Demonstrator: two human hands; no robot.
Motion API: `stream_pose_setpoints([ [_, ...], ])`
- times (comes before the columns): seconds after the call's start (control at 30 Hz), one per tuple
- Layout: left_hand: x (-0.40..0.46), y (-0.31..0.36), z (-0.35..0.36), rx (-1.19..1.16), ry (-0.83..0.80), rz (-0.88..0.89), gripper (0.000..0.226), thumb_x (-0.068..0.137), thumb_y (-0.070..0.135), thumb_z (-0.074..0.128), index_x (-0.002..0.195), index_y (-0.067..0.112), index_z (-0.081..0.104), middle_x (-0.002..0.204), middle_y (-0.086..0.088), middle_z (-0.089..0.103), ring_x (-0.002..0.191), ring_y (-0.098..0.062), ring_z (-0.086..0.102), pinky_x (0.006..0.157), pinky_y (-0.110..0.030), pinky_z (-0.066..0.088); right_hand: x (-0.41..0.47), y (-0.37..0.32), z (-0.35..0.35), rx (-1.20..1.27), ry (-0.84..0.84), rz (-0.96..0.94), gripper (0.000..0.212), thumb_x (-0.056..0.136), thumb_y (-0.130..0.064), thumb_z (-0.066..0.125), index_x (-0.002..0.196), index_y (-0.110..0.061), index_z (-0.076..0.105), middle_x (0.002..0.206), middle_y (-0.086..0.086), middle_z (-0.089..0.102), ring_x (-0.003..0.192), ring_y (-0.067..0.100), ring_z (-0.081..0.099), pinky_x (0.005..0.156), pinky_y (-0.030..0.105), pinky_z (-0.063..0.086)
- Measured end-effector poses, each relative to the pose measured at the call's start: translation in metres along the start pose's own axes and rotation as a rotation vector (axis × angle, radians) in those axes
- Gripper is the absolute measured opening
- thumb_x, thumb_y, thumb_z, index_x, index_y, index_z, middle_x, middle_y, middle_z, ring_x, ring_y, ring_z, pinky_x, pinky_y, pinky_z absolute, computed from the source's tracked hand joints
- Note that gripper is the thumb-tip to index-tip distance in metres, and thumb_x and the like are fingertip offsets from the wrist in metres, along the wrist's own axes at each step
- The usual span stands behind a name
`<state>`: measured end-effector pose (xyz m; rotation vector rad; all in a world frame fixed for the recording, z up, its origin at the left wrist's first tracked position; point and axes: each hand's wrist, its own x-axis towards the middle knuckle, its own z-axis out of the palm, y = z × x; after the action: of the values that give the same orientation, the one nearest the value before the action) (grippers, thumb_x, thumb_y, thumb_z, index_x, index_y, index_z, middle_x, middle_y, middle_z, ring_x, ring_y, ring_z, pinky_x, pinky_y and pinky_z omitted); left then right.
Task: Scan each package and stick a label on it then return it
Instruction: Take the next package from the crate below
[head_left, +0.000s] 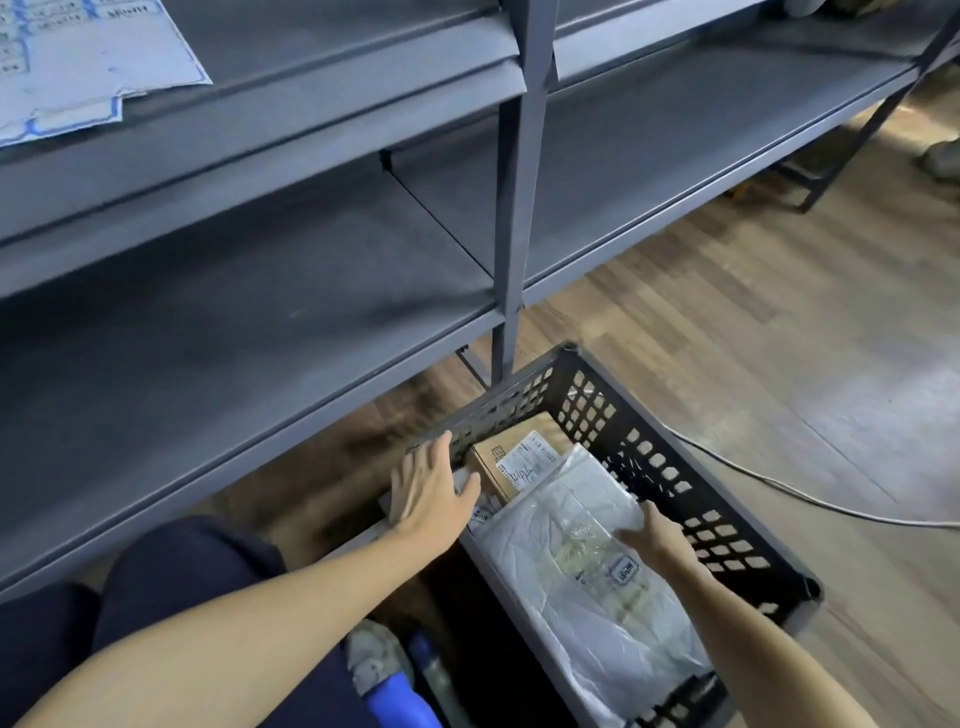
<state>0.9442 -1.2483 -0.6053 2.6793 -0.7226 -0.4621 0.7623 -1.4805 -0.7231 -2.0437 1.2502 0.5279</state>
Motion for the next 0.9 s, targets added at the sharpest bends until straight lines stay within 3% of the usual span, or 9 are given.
stream_pose_setpoints([
  [0.07,0.0,0.001,0.005,0.049,-0.011,0.018,0.066,0.095,0.046,0.045,0.148,0.017,0.021,0.151,-0.006,0.033,0.138,-0.023,0.028,0.114,-0.038,0.022,-0.006,0.003,0.011,-0.183,0.096,0.024,0.07,0.084,-0.031,0.072,0.138,-0.007,0.035,0.131,0.012,0.051,0.114,0.024,0.051,0.095,0.036,0.045],
  [0.13,-0.001,0.003,0.009,0.087,-0.03,0.042,0.068,0.095,0.048,0.044,0.149,0.017,0.018,0.152,-0.006,0.031,0.139,-0.023,0.027,0.115,-0.039,0.02,-0.012,0.005,0.032,-0.302,0.036,-0.029,0.076,0.083,-0.027,0.073,0.143,-0.007,0.031,0.142,0.013,0.04,0.13,0.026,0.041,0.11,0.038,0.036],
  [0.2,-0.001,0.005,0.011,0.118,-0.045,0.06,0.07,0.094,0.049,0.043,0.15,0.017,0.016,0.153,-0.006,0.028,0.14,-0.024,0.024,0.116,-0.041,0.018,-0.021,0.004,0.051,-0.206,-0.15,-0.048,0.067,0.083,-0.026,0.073,0.137,-0.008,0.037,0.141,0.013,0.039,0.127,0.026,0.044,0.112,0.039,0.035],
  [0.27,-0.002,0.007,0.011,0.146,-0.055,0.079,0.071,0.094,0.05,0.042,0.15,0.017,0.015,0.154,-0.006,0.026,0.141,-0.024,0.022,0.116,-0.041,0.016,-0.028,0.002,0.059,-0.17,-0.204,-0.037,0.06,0.084,-0.034,0.07,0.13,-0.008,0.042,0.136,0.013,0.043,0.12,0.025,0.05,0.109,0.041,0.039],
  [0.33,-0.003,0.006,0.009,0.16,-0.055,0.103,0.071,0.094,0.049,0.042,0.15,0.016,0.015,0.155,-0.005,0.024,0.142,-0.024,0.019,0.117,-0.041,0.013,-0.028,0.0,0.06,-0.281,-0.127,-0.054,0.056,0.086,-0.037,0.066,0.13,-0.01,0.043,0.135,0.012,0.045,0.124,0.024,0.047,0.112,0.044,0.034],
  [0.43,-0.006,0.005,0.002,0.158,-0.057,0.129,0.07,0.094,0.049,0.043,0.151,0.017,0.015,0.156,-0.003,0.023,0.144,-0.022,0.014,0.118,-0.041,0.01,-0.029,-0.01,0.05,-0.398,0.034,-0.089,0.063,0.093,-0.014,0.054,0.149,-0.01,0.023,0.151,0.012,0.031,0.139,0.026,0.031,0.117,0.045,0.023],
  [0.5,-0.007,0.006,-0.004,0.162,-0.054,0.155,0.07,0.094,0.048,0.043,0.151,0.018,0.016,0.156,-0.002,0.023,0.145,-0.021,0.013,0.118,-0.04,0.009,-0.032,-0.025,0.039,-0.379,0.13,-0.125,0.065,0.092,-0.009,0.046,0.151,-0.01,0.018,0.155,0.01,0.026,0.142,0.024,0.026,0.118,0.043,0.021],
  [0.77,-0.012,0.009,-0.052,0.15,-0.004,0.268,0.062,0.094,0.046,0.042,0.148,0.02,0.026,0.152,0.002,0.03,0.142,-0.018,0.018,0.117,-0.036,0.011,-0.06,-0.115,-0.015,-0.326,0.333,-0.255,0.063,0.096,-0.034,0.045,0.152,-0.016,0.022,0.153,0.005,0.033,0.14,0.023,0.029,0.117,0.042,0.021],
  [0.9,-0.015,0.014,-0.095,0.124,0.044,0.326,0.061,0.093,0.047,0.042,0.147,0.022,0.028,0.151,0.002,0.033,0.141,-0.018,0.022,0.116,-0.038,0.013,-0.092,-0.166,-0.06,-0.279,0.485,-0.321,0.059,0.096,-0.034,0.042,0.15,-0.016,0.027,0.153,0.005,0.035,0.14,0.024,0.03,0.116,0.044,0.019],
])
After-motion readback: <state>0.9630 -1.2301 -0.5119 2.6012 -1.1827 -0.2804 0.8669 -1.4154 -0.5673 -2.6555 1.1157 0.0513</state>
